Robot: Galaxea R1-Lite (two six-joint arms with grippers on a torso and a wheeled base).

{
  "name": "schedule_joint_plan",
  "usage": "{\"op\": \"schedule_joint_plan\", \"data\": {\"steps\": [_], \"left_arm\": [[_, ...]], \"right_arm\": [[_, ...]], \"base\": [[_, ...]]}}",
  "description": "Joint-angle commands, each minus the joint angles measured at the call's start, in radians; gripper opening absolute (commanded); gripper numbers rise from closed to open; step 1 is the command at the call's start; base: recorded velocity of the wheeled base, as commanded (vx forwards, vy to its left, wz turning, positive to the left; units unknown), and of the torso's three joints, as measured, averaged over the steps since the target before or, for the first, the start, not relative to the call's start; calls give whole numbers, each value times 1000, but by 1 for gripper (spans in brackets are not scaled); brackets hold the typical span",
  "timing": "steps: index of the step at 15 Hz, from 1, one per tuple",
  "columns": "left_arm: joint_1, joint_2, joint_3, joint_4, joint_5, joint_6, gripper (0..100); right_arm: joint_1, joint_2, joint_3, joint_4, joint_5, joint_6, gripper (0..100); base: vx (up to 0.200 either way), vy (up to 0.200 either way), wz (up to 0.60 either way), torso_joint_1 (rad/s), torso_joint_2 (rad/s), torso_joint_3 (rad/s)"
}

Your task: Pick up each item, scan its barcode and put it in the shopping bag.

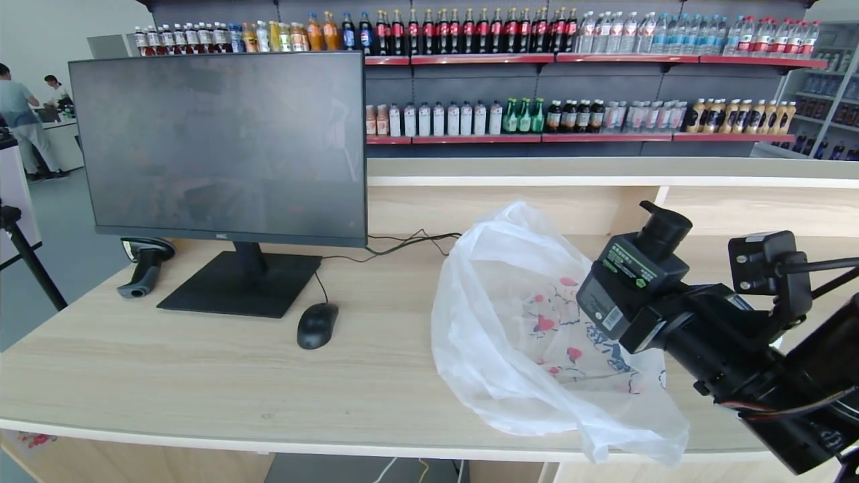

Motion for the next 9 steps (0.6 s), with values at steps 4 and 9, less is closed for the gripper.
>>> {"op": "schedule_joint_plan", "data": {"steps": [4,9], "left_arm": [[0,0,0,0,0,-1,100],[0,0,0,0,0,-1,100]], "right_arm": [[23,92,-60,-1,3,-3,0],[89,191,-130,-1,5,-6,0]], "base": [[0,0,0,0,0,0],[0,0,0,0,0,0]]}}
